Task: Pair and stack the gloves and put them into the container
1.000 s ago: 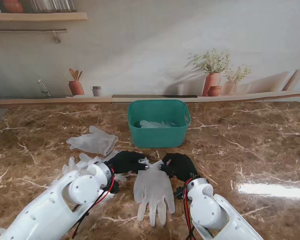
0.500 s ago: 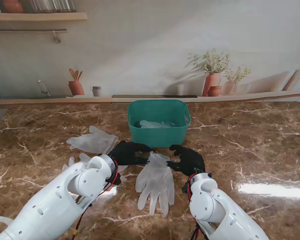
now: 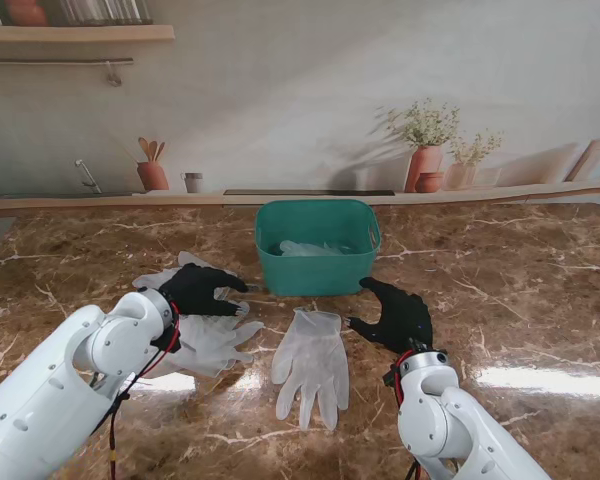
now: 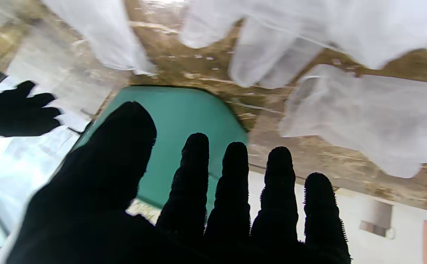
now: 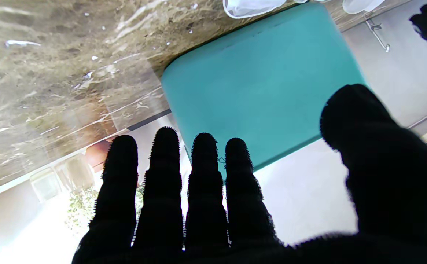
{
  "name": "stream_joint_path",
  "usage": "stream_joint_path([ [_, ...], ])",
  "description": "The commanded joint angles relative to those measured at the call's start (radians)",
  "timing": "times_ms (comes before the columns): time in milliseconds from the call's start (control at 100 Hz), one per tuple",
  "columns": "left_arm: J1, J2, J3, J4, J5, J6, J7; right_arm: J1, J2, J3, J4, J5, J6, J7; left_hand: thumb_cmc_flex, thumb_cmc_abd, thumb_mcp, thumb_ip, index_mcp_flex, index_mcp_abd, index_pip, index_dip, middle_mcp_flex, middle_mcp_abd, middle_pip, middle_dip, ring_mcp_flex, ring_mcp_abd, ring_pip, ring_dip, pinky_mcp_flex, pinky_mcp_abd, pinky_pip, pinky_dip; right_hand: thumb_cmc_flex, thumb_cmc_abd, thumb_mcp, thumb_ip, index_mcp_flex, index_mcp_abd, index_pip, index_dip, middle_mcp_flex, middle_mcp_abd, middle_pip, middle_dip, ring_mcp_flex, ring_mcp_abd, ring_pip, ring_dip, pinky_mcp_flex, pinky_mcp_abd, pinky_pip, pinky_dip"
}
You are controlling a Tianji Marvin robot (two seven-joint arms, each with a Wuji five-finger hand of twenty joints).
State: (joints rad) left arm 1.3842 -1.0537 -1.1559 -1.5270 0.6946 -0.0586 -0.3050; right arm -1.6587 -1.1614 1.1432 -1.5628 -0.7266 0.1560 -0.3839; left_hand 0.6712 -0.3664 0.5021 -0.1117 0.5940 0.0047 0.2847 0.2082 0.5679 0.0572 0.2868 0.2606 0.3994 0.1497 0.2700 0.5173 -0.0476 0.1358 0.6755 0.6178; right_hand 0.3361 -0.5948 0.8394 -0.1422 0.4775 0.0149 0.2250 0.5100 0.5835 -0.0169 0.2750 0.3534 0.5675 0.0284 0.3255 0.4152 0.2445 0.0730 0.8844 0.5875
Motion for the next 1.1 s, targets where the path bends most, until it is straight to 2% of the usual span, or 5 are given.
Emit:
stream_joint_path([
  [0,-0.060,0.015,-0.004,0.062,-0.005,0.003,-0.017,-0.010,0.000,-0.001,-0.007,0.001,-0.003,0.008,0.000,-0.016,0.054,0.009,0.028,-0.036,0.035,0.022,-0.036,-0.020,-0.002,-0.009,-0.034,-0.036,-0.036,-0.002,-0.019,-0.002,0.010,0.029,-0.020,0.006,-0.010,0.043,-0.005,-0.009,0.008,-0.012,-0.003,0.002,0.010,-0.022,-0.006,-0.017,-0.009,-0.024,0.002,-0.018,-0.020,-0.010],
  [330,-0.269,0.004,0.145,0.327,0.028,0.012,0.051,-0.004,-0.002,0.005,-0.005,0.004,-0.015,0.002,0.029,0.003,0.186,0.001,-0.120,-0.073,-0.056,-0.019,-0.158,-0.033,0.003,-0.006,-0.149,-0.059,-0.047,0.003,-0.025,-0.026,-0.104,0.016,-0.021,0.001,0.014,0.044,0.000,-0.015,0.015,-0.021,0.006,0.002,0.011,-0.025,0.004,-0.018,-0.009,-0.023,0.013,-0.011,-0.025,-0.002],
  [730,-0.498,-0.047,0.435,0.593,-0.061,0.021,0.143,-0.013,-0.004,0.018,0.004,0.014,-0.023,-0.009,0.112,-0.035,0.304,0.015,-0.410,-0.220,-0.202,-0.112,-0.374,-0.100,-0.017,0.163,-0.324,-0.091,0.103,0.268,-0.054,-0.102,-0.386,0.233,-0.021,-0.001,0.048,0.044,0.017,-0.026,0.026,-0.026,0.027,-0.001,0.016,-0.022,0.023,-0.019,0.002,-0.015,0.028,-0.004,-0.013,0.012],
  [1020,-0.627,-0.105,0.639,0.769,-0.140,-0.015,0.178,-0.021,-0.006,0.023,-0.002,0.013,-0.034,-0.022,0.095,-0.063,0.296,0.008,-0.319,-0.245,-0.001,-0.012,-0.411,-0.104,-0.117,0.242,-0.346,-0.099,0.004,0.266,-0.038,-0.108,-0.460,0.207,-0.019,-0.001,0.066,0.043,0.030,-0.041,0.036,-0.028,0.040,-0.002,0.019,-0.019,0.034,-0.020,0.006,-0.012,0.034,-0.001,-0.009,0.016],
  [1090,-0.651,-0.126,0.681,0.821,-0.159,-0.030,0.194,-0.026,-0.005,0.026,-0.005,0.009,-0.035,-0.025,0.084,-0.079,0.298,0.006,-0.206,-0.254,0.258,0.165,-0.407,-0.105,-0.108,0.260,-0.347,-0.102,-0.014,0.269,-0.037,-0.110,-0.458,0.196,-0.016,-0.002,0.072,0.043,0.034,-0.044,0.038,-0.029,0.043,-0.002,0.019,-0.018,0.035,-0.021,0.005,-0.012,0.035,0.000,-0.009,0.017],
])
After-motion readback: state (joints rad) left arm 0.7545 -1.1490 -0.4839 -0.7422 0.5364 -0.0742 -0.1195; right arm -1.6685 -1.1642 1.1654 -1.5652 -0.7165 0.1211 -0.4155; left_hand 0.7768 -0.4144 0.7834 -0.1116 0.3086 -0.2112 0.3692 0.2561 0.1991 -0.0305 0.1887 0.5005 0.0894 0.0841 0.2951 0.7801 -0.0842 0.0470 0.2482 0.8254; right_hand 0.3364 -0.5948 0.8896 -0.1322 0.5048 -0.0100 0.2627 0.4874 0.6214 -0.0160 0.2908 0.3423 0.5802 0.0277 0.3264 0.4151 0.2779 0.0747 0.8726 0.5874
